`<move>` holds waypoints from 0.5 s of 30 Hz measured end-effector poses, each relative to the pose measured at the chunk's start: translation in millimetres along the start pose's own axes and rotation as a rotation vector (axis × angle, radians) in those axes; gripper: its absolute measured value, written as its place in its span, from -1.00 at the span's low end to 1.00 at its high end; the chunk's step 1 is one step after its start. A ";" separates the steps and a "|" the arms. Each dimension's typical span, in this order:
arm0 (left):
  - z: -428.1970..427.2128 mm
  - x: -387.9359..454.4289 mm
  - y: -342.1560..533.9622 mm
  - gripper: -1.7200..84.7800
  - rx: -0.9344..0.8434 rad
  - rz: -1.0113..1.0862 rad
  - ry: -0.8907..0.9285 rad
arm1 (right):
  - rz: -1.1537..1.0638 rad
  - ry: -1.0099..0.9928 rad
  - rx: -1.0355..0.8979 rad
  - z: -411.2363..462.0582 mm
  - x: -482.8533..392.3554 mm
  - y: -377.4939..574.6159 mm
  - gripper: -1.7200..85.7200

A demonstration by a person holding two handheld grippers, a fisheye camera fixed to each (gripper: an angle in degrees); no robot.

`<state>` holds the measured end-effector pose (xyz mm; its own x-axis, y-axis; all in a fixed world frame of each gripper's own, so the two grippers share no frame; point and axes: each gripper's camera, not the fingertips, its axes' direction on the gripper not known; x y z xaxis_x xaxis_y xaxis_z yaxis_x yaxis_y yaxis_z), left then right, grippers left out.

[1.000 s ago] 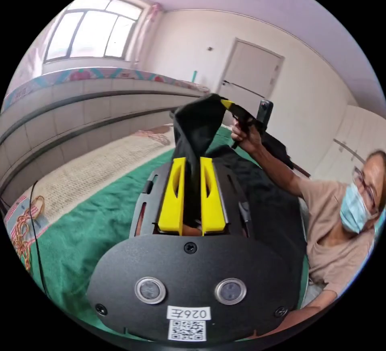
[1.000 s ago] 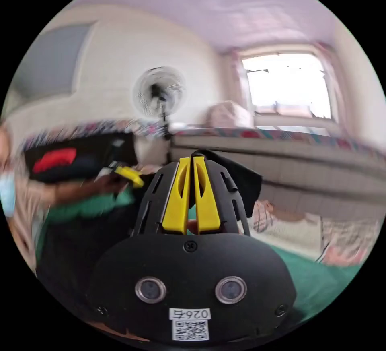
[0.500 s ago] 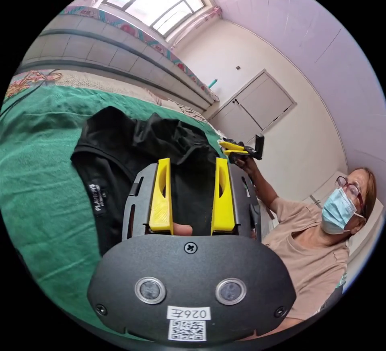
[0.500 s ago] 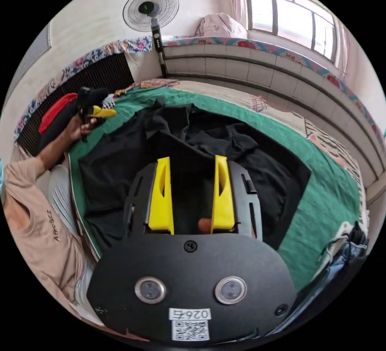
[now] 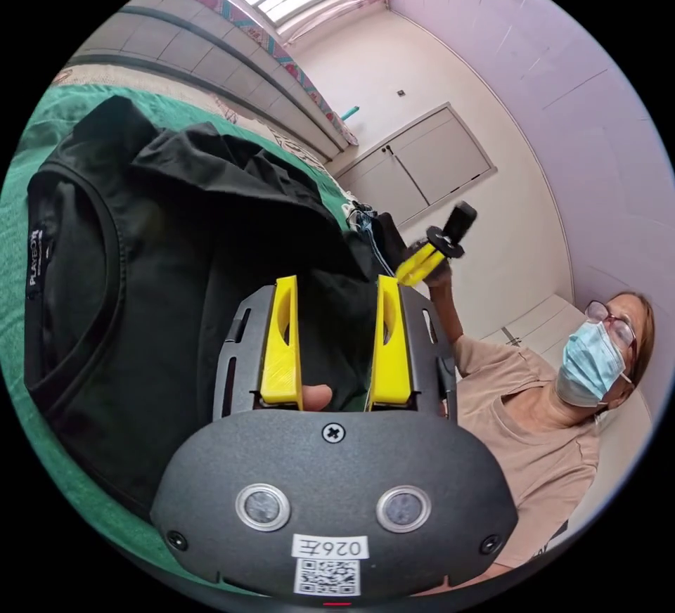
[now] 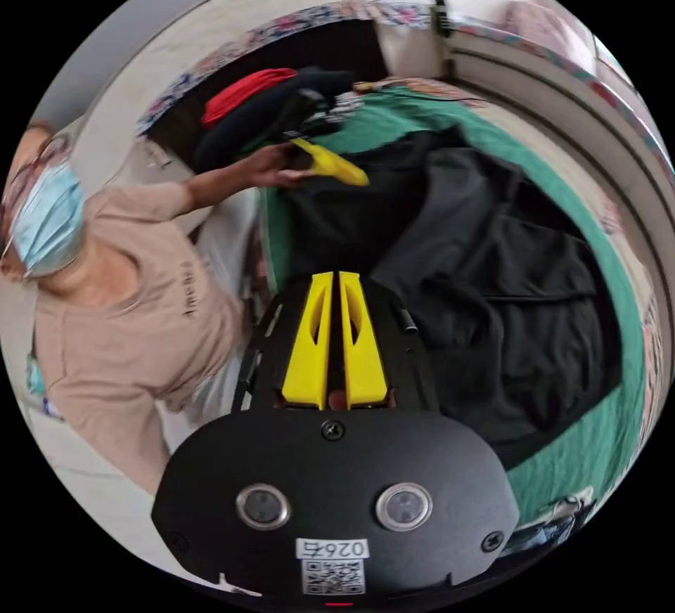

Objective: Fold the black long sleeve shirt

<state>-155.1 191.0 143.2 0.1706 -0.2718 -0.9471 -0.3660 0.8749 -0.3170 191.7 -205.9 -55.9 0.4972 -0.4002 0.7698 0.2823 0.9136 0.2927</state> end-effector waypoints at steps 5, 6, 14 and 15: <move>5.9 -5.5 12.6 -0.57 -0.007 -0.057 -0.025 | 0.053 0.032 0.050 0.9 -30.6 17.0 -0.80; 3.4 -6.5 11.1 -0.57 -0.002 -0.062 -0.037 | 0.080 0.063 0.068 -1.8 -24.6 17.6 -0.80; -58.9 -61.2 -100.3 -0.57 0.084 -0.151 -0.281 | 0.428 0.185 0.221 6.0 135.5 -17.1 -0.79; -60.7 -66.2 -112.0 -0.56 0.085 -0.152 -0.304 | 0.451 0.184 0.223 9.8 149.7 -20.9 -0.79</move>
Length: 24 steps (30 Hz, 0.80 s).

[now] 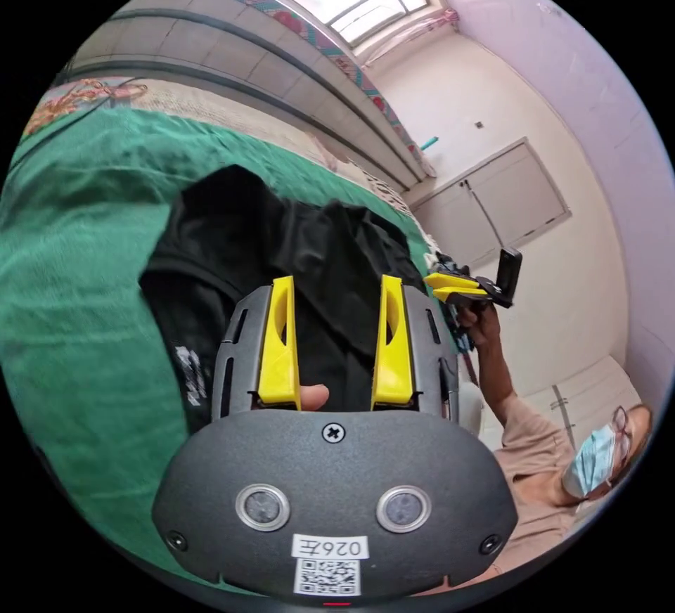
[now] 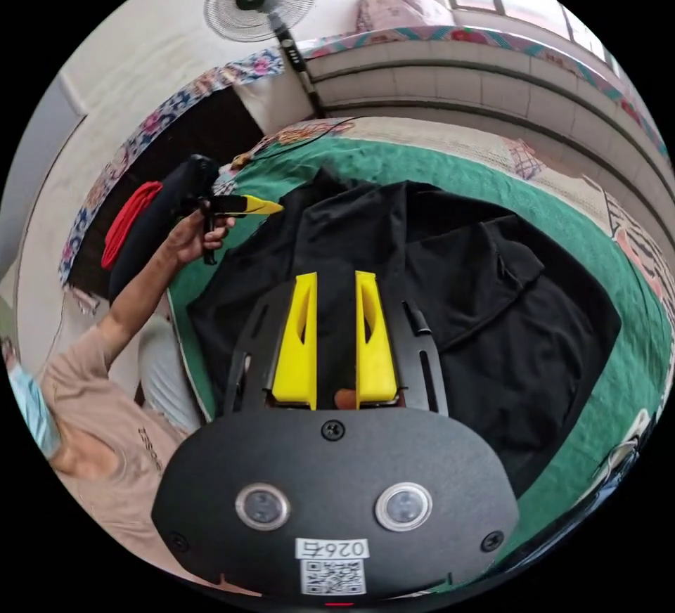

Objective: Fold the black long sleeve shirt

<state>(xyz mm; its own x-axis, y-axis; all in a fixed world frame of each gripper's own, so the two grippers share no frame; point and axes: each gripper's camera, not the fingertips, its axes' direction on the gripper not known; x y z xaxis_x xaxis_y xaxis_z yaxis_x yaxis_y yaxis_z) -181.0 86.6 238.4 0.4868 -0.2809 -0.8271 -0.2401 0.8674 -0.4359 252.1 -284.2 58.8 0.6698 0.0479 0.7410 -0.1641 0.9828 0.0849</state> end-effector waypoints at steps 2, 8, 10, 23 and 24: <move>9.3 -11.9 -47.9 -0.54 -0.017 -0.011 -0.127 | 0.081 -0.007 -0.002 30.5 39.7 -30.5 -0.76; 52.8 -21.9 -133.4 -0.94 -0.252 0.022 -0.206 | 0.214 -0.062 -0.108 109.0 114.8 -89.9 -0.86; 40.9 -19.8 -149.3 -0.95 -0.213 0.041 -0.246 | 0.238 -0.178 -0.050 109.8 128.9 -94.6 -0.94; -28.3 -30.7 -116.8 -0.97 0.211 0.022 -0.188 | 0.293 -0.006 0.167 44.0 155.0 -49.0 -0.80; -31.4 -26.0 -113.1 -0.97 0.240 0.031 -0.182 | 0.288 0.006 0.184 42.3 151.8 -50.3 -0.78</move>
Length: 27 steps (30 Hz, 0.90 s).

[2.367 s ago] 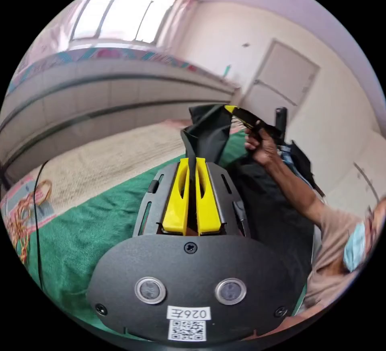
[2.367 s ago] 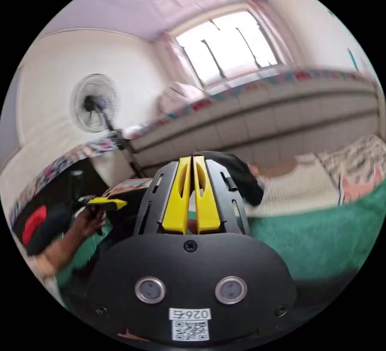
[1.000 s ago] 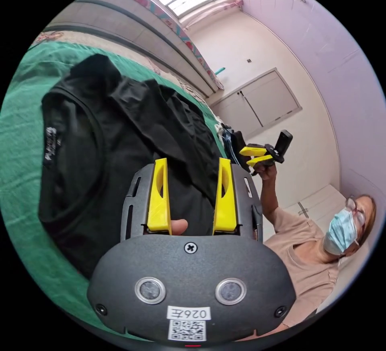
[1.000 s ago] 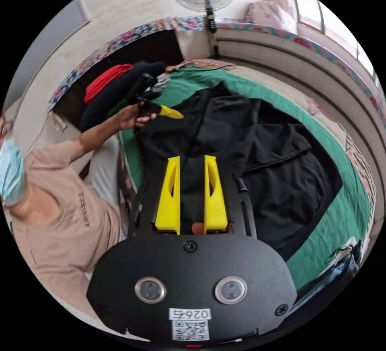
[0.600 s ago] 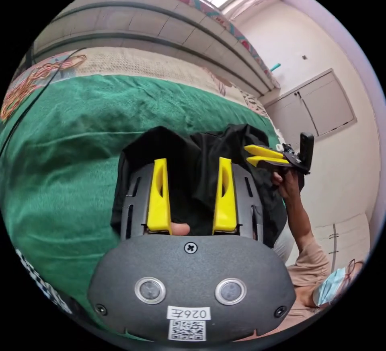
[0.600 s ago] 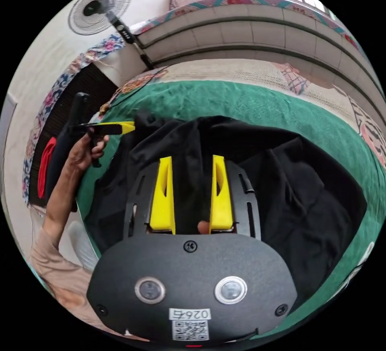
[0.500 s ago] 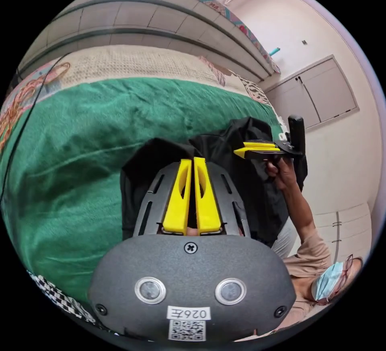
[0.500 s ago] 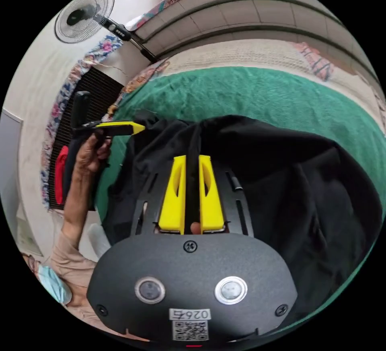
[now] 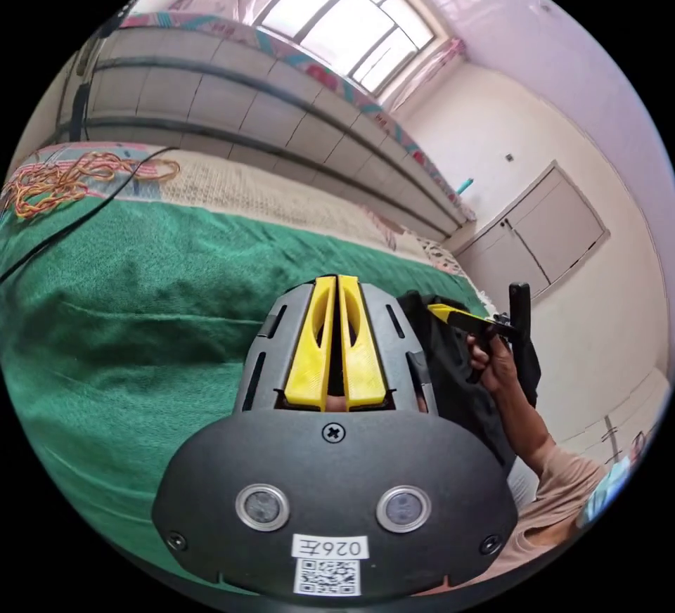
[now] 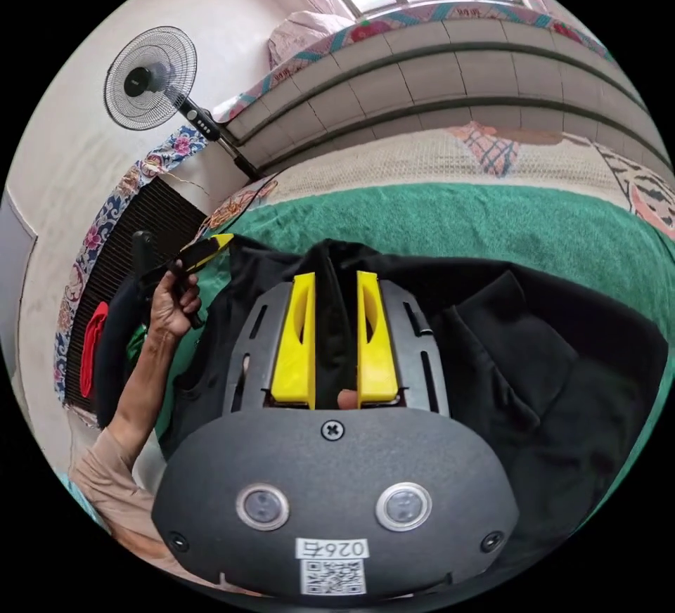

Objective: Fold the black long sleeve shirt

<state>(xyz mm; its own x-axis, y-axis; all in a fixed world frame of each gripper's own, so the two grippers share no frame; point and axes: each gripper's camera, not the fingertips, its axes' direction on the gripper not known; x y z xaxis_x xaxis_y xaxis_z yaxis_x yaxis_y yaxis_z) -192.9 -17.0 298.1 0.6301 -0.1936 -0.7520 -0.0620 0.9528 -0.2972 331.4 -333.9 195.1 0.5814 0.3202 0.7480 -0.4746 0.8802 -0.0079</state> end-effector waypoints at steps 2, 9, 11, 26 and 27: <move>-14.0 17.6 7.0 -0.98 0.082 0.027 0.001 | 0.009 0.059 0.036 3.9 -9.8 -8.5 -0.71; -41.6 38.1 3.8 -0.98 0.157 -0.026 -0.247 | -0.037 0.118 0.018 14.5 -19.5 -34.5 -0.88; -40.5 -1.4 -4.0 -0.98 0.120 -0.182 -0.215 | -0.021 0.123 0.001 11.5 -14.3 -40.4 -0.89; -64.4 59.2 -123.4 -0.98 -0.222 0.053 -0.227 | -0.152 0.018 -0.078 -162.2 -63.6 21.0 -0.85; -80.6 69.7 -122.3 -0.98 -0.195 0.068 -0.223 | -0.178 0.022 -0.093 -172.9 -73.6 31.1 -0.85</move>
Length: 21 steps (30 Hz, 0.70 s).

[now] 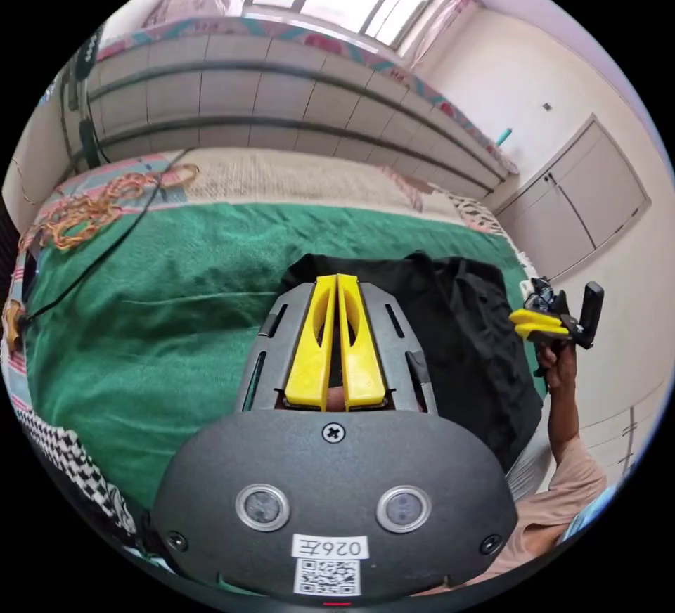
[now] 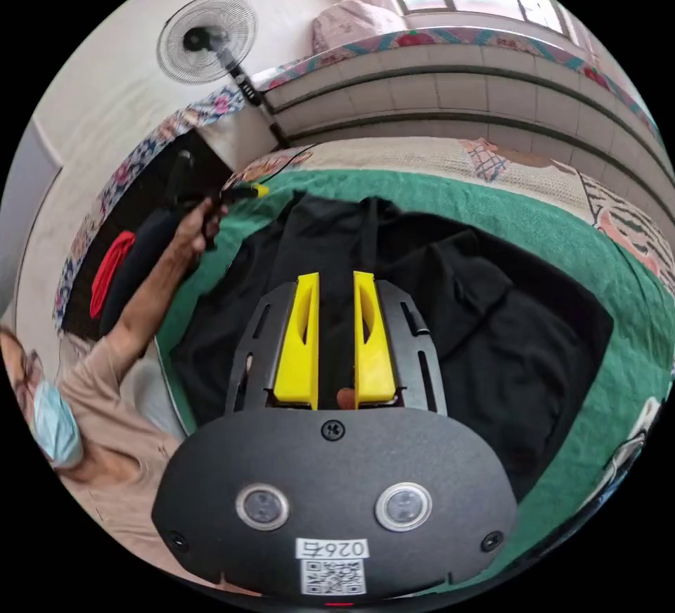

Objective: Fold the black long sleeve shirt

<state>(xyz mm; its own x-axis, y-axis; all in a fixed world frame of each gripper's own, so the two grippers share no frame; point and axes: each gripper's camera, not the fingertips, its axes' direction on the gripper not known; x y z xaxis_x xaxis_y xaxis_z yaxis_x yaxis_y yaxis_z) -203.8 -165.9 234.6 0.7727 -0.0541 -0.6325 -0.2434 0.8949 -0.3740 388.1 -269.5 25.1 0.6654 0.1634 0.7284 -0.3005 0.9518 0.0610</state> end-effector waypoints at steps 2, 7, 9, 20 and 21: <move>-67.1 32.2 26.4 -0.98 0.113 0.053 -0.005 | -0.093 0.005 -0.069 -31.2 -46.9 37.6 -0.86; -125.6 104.8 100.7 -0.88 0.120 0.198 0.188 | -0.140 0.003 -0.108 -56.1 -118.6 111.5 -0.87; -123.1 123.7 127.1 -0.82 0.070 0.205 0.301 | -0.144 0.008 -0.136 -54.5 -135.2 131.4 -0.86; 0.8 128.5 150.5 -0.72 -0.227 0.044 0.512 | -0.311 0.242 -0.420 -43.0 -220.4 165.4 -0.74; 6.4 127.2 146.1 -0.73 -0.248 0.036 0.527 | -0.314 0.253 -0.443 -39.8 -221.5 166.3 -0.76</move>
<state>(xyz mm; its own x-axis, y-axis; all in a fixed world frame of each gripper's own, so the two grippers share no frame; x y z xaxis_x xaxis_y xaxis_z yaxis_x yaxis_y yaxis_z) -137.3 -39.2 103.8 0.3806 -0.2954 -0.8763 -0.4433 0.7733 -0.4532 218.0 -137.2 -153.3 0.8348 -0.1388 0.5327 0.2147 0.9731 -0.0830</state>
